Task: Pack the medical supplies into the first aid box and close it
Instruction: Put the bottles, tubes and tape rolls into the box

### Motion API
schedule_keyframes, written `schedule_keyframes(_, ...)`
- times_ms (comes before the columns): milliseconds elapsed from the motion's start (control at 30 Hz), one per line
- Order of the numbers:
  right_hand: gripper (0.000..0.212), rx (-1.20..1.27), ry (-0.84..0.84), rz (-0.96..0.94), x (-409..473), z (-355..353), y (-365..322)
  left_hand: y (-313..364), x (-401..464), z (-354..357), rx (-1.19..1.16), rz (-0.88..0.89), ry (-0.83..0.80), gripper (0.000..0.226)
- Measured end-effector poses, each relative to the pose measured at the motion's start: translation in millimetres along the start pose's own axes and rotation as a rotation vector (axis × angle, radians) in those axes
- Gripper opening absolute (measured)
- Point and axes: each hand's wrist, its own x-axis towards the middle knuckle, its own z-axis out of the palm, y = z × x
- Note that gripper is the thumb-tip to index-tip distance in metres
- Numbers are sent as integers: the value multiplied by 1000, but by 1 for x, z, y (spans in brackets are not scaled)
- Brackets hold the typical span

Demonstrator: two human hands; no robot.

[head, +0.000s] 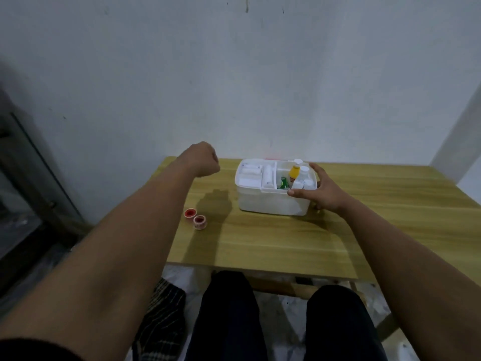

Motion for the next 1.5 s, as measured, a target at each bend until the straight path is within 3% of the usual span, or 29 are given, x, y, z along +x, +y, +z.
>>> schedule_keyframes(200,130,-38,21,6,-4,1,-3,-53,-29,11,68,-117,-378,69)
schedule_keyframes(300,132,-37,29,10,-5,1,-4,-67,-39,28,88,-64,-437,71)
schedule_keyframes(533,129,-42,27,37,-7,0,-4,-79,-55,53,86,62,-260,35)
schedule_keyframes(733,131,-39,24,26,-8,0,-4,-72,-55,56,23,70,-266,56)
schedule_keyframes(1100,135,-31,38,1,-12,2,-5,-63,-52,59,115,168,-237,34)
schedule_keyframes(1500,115,-38,19,1,-15,0,-8,-57,-40,53,57,178,-135,26)
